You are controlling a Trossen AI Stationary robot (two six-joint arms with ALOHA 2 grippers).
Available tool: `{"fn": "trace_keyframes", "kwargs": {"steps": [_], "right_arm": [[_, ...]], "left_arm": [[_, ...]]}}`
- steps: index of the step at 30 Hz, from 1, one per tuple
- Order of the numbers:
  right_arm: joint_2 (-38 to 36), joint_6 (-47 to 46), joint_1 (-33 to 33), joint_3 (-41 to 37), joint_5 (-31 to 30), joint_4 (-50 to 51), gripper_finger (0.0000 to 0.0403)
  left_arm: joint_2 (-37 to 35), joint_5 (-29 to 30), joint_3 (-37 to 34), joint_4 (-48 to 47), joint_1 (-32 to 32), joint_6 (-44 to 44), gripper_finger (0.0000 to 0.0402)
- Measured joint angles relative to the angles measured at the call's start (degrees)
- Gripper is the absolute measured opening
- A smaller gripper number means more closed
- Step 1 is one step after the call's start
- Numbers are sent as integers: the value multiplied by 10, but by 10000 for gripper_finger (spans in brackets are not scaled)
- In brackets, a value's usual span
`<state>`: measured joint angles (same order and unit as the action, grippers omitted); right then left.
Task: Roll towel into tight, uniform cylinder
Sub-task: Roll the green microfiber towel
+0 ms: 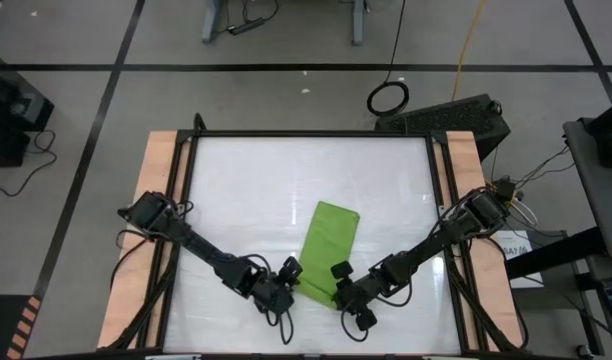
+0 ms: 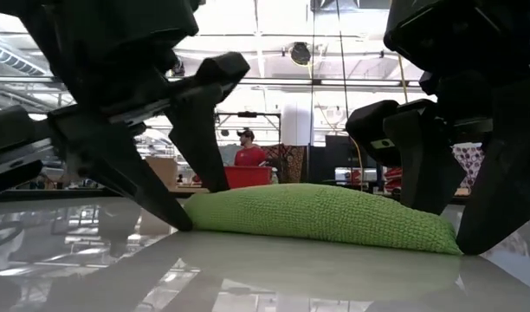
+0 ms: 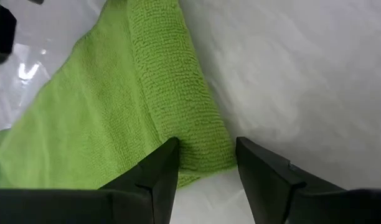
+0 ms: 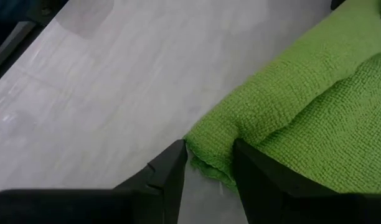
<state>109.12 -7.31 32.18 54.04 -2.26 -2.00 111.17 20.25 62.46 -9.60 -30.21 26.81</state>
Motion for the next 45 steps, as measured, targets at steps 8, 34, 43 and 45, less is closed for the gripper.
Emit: {"fn": "trace_keyframes", "kwargs": {"steps": [8, 34, 43, 45], "right_arm": [[-3, -6, 0, 0, -2, 1, 128], [-64, -11, 120, -1, -267, 32, 253], [-17, -12, 141, -1, -366, 1, 186], [-12, -16, 139, -1, -365, 2, 177]], "left_arm": [[3, -69, 1, -8, 30, -40, 90], [6, -309, -2, 37, 99, -175, 5], [8, -369, -3, 61, 117, -250, 5], [8, -391, -3, 66, 124, -266, 5]]}}
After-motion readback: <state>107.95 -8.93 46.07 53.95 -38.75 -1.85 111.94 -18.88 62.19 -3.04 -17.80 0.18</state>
